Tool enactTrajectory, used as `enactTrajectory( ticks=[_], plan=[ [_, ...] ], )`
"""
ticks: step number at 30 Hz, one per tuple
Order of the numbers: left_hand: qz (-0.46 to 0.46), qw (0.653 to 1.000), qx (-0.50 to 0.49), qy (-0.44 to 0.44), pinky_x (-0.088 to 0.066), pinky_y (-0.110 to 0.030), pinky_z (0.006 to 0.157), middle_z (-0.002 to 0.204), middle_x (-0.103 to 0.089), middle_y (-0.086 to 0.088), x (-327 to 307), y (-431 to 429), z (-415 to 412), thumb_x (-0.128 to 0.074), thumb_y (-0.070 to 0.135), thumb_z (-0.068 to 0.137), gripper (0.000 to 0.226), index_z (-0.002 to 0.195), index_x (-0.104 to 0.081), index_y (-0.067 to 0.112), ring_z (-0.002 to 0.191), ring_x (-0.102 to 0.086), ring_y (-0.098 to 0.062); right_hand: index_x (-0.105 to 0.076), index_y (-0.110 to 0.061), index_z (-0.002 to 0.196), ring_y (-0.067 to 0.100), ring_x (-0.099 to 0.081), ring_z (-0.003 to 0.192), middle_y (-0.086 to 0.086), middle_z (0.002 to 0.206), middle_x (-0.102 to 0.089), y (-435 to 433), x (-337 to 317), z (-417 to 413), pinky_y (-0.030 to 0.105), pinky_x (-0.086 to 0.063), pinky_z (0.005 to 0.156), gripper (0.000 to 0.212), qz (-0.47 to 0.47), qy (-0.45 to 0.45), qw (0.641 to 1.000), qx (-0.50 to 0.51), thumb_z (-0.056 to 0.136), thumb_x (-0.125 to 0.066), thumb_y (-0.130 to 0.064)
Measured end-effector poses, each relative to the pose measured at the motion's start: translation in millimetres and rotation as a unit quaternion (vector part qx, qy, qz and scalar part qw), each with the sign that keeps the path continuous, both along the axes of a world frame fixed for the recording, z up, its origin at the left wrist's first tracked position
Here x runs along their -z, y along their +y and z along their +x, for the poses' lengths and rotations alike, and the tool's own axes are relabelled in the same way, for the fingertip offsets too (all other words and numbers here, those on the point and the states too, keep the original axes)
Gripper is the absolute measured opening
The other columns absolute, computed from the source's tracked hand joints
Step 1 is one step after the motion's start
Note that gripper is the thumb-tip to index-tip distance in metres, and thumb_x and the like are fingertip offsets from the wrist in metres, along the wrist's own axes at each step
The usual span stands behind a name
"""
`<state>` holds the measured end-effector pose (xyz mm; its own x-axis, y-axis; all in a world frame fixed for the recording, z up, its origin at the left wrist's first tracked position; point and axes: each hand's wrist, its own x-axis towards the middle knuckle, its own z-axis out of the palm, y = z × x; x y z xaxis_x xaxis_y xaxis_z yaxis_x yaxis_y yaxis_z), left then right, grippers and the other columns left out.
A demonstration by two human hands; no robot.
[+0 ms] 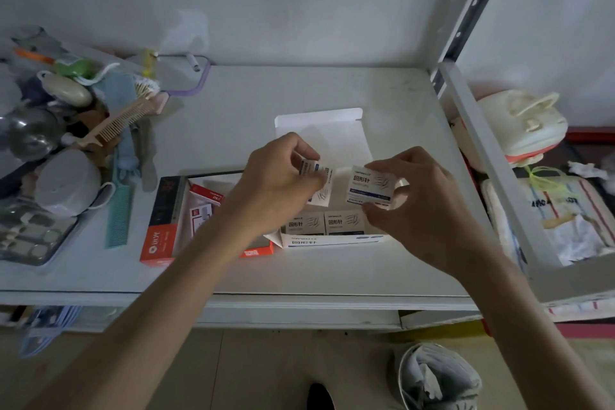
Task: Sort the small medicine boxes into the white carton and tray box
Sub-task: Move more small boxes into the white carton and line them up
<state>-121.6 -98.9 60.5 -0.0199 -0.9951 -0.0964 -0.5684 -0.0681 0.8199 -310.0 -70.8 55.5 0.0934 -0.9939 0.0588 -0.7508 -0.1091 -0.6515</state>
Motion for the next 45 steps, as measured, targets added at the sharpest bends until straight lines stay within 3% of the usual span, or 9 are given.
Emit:
enactTrajectory(
  ticks=[4, 8, 10, 14, 18, 26, 32, 39, 45],
  plan=[
    [-0.08, 0.995, -0.042, -0.036, -0.046, -0.011, 0.05, 0.095, -0.062, 0.0, 16, 14, -13, -0.073, 0.022, 0.08, 0.021, 0.09, -0.055, 0.017, 0.081, -0.063, -0.017, -0.063, -0.018, 0.124, 0.013, -0.049, 0.089, -0.006, 0.102, -0.048, -3, 4, 5, 0.012, -0.053, 0.076, 0.054, -0.025, 0.062, 0.998, -0.004, 0.073, -0.078, -0.011],
    [-0.079, 0.991, -0.107, 0.005, -0.043, -0.002, 0.053, 0.092, -0.04, 0.0, 24, 23, -26, -0.065, 0.011, 0.085, 0.02, 0.092, -0.047, 0.01, 0.078, -0.05, -0.014, -0.062, -0.017, 0.125, 0.009, -0.037, 0.091, -0.005, 0.107, -0.052, -10, 7, 16, 0.026, -0.03, 0.1, 0.056, -0.036, 0.117, 0.992, 0.013, 0.072, -0.079, -0.015],
    [-0.079, 0.992, -0.097, -0.002, -0.052, -0.008, 0.064, 0.102, -0.037, -0.004, 26, 25, -30, -0.062, 0.008, 0.088, 0.024, 0.103, -0.044, 0.012, 0.092, -0.053, -0.018, -0.061, -0.017, 0.125, 0.016, -0.049, 0.097, -0.001, 0.114, -0.06, -15, 10, 22, 0.031, -0.024, 0.102, 0.058, -0.043, 0.156, 0.987, 0.013, 0.07, -0.079, -0.015],
    [-0.124, 0.975, -0.029, -0.183, -0.051, -0.039, 0.096, 0.124, -0.041, -0.014, 31, 32, -27, -0.059, 0.014, 0.089, 0.043, 0.13, -0.046, 0.013, 0.115, -0.045, -0.03, -0.062, -0.016, 0.114, 0.025, -0.057, 0.102, 0.003, 0.111, -0.066, -22, 15, 30, 0.029, -0.028, 0.095, 0.048, -0.045, 0.173, 0.984, -0.002, 0.068, -0.073, -0.009],
    [-0.188, 0.913, 0.012, -0.361, -0.037, -0.04, 0.089, 0.122, -0.052, -0.008, 28, 32, -16, -0.06, 0.034, 0.087, 0.041, 0.123, -0.053, 0.014, 0.109, -0.043, -0.028, -0.067, -0.017, 0.117, 0.029, -0.061, 0.099, 0.005, 0.11, -0.066, -25, 14, 30, 0.036, -0.046, 0.093, 0.048, -0.006, 0.156, 0.987, -0.027, 0.07, -0.074, -0.009],
    [-0.126, 0.958, 0.012, -0.256, -0.037, -0.032, 0.072, 0.101, -0.065, -0.001, 20, 14, 12, -0.08, 0.037, 0.071, 0.041, 0.099, -0.061, 0.014, 0.098, -0.047, -0.023, -0.065, -0.019, 0.114, 0.031, -0.063, 0.096, 0.002, 0.115, -0.063, -22, 15, 30, 0.038, -0.052, 0.08, 0.043, 0.0, 0.228, 0.972, -0.059, 0.072, -0.062, -0.011],
    [-0.155, 0.958, 0.021, -0.241, -0.039, -0.027, 0.075, 0.093, -0.054, 0.001, 31, 18, 11, -0.075, 0.03, 0.078, 0.029, 0.096, -0.064, 0.011, 0.092, -0.036, -0.013, -0.067, -0.024, 0.11, 0.026, -0.063, 0.097, -0.007, 0.123, -0.062, -23, 28, 23, 0.04, -0.058, 0.073, 0.051, 0.015, 0.155, 0.985, -0.075, 0.065, -0.057, -0.002],
    [-0.181, 0.948, 0.035, -0.259, -0.03, -0.02, 0.08, 0.107, -0.058, -0.002, 30, 22, 24, -0.072, 0.028, 0.082, 0.031, 0.11, -0.073, 0.014, 0.107, -0.036, -0.016, -0.066, -0.018, 0.119, 0.027, -0.052, 0.115, 0.007, 0.128, -0.056, -23, 33, 15, 0.033, -0.046, 0.095, 0.038, 0.061, 0.107, 0.991, -0.049, 0.084, -0.053, -0.011],
    [-0.136, 0.945, 0.1, -0.281, -0.049, -0.041, 0.075, 0.102, -0.051, -0.001, 22, 16, 21, -0.076, 0.027, 0.075, 0.033, 0.097, -0.056, 0.012, 0.099, -0.045, -0.022, -0.067, -0.024, 0.111, 0.03, -0.058, 0.106, 0.003, 0.12, -0.062, -26, 30, 23, 0.037, -0.05, 0.085, 0.03, 0.057, 0.097, 0.994, -0.013, 0.082, -0.064, -0.015]
  ],
)
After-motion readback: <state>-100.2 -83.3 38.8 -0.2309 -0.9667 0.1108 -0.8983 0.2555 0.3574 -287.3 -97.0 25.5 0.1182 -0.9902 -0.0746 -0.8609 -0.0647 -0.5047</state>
